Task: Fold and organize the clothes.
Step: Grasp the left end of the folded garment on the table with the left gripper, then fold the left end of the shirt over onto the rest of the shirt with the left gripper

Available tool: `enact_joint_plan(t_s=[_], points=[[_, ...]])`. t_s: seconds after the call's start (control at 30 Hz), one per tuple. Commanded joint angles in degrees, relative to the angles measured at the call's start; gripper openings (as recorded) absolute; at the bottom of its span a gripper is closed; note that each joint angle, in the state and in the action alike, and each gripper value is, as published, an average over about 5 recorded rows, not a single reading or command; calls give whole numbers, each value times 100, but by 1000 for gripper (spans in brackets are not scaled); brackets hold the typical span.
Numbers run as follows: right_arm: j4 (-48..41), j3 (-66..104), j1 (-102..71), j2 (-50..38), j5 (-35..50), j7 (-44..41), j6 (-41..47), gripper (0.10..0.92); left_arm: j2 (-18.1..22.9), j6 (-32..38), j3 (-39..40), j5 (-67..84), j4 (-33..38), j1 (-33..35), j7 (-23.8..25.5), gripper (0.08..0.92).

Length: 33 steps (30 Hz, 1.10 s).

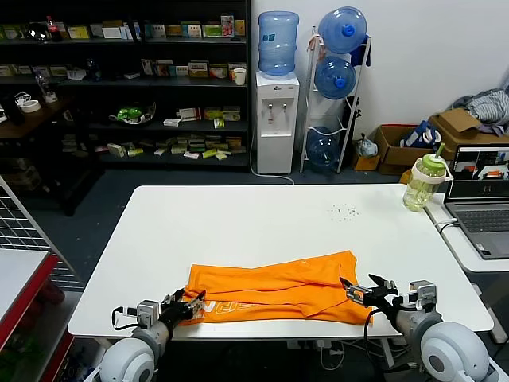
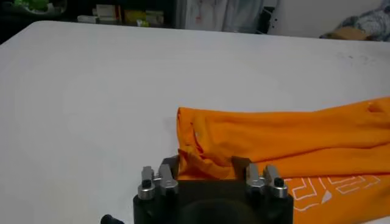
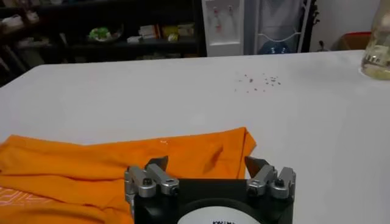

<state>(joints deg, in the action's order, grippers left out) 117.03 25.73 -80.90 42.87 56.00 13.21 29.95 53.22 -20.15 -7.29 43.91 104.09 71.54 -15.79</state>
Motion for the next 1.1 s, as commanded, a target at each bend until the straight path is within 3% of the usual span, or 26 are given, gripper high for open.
enact_joint_plan(t_s=[0.03,0.4,0.57,0.8,1.1], points=[[-20,91,-113,47,-34,-19,-20,823,89,56,21,-21,-139,28,6,554],[-96,-2,-50,160,-98,-24,-51,823,140,146,13,-57,-85,23,-63,242],[-97,-46,-19,210,-138,-25,-68,823,-26,135,-101,0,245,79,-176,121],[-94,-160,123,288,-183,-25,-93,823,-1026,-3,-671,415,690,252,-275,109],[-142,-394,337,378,-248,-42,-149,823,-2337,6,-2197,768,77,895,93,109]])
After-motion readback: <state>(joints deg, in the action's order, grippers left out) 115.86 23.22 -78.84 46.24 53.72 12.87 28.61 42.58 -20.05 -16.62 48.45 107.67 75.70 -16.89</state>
